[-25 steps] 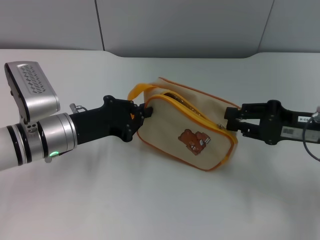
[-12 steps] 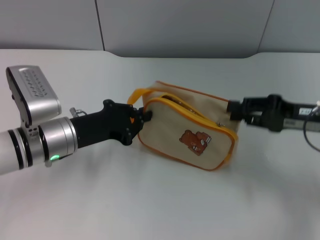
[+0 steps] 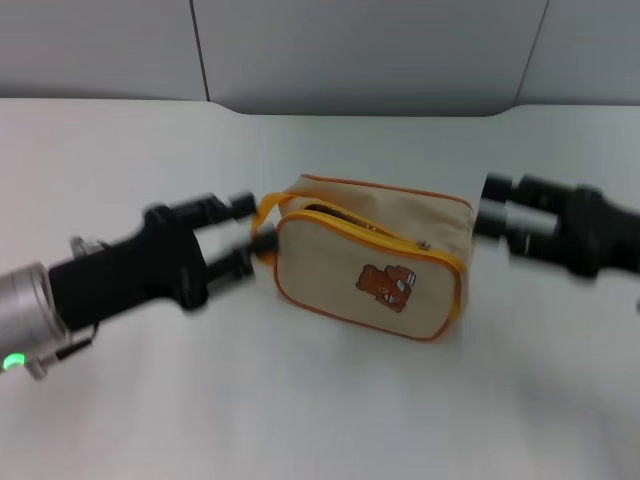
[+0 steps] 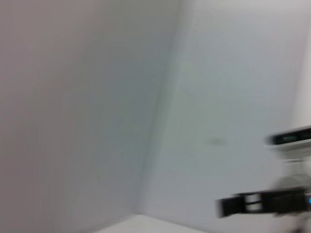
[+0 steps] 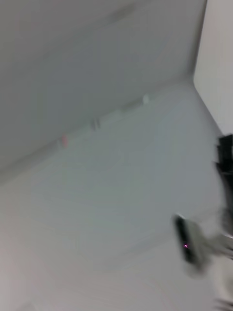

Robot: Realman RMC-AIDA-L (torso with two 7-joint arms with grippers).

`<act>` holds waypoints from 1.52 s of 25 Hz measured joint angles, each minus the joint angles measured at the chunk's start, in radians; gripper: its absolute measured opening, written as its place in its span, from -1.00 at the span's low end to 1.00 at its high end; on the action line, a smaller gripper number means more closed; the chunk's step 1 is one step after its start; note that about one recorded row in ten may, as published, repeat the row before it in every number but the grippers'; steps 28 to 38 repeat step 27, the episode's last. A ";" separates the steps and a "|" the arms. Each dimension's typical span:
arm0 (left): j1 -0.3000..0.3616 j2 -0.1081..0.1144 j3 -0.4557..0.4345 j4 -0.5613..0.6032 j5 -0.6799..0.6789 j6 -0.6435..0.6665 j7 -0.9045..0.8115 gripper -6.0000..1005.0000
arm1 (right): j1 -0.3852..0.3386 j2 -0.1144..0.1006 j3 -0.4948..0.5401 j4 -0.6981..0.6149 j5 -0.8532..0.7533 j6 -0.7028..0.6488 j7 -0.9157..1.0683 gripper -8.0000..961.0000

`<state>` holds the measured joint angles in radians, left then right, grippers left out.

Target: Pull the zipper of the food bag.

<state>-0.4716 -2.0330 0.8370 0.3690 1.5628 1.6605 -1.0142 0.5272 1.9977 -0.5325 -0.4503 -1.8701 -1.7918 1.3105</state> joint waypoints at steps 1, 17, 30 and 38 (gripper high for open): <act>-0.001 0.002 0.022 0.002 0.024 0.041 0.008 -0.37 | -0.006 0.001 -0.012 -0.001 -0.017 -0.021 -0.056 0.19; -0.011 0.008 0.105 0.004 0.199 0.127 -0.089 0.66 | -0.019 0.027 -0.054 -0.023 -0.245 -0.084 -0.327 0.55; -0.012 0.017 0.113 0.005 0.200 0.130 -0.085 0.65 | -0.007 0.033 -0.047 -0.023 -0.241 -0.085 -0.329 0.55; -0.012 0.017 0.113 0.005 0.200 0.130 -0.085 0.65 | -0.007 0.033 -0.047 -0.023 -0.241 -0.085 -0.329 0.55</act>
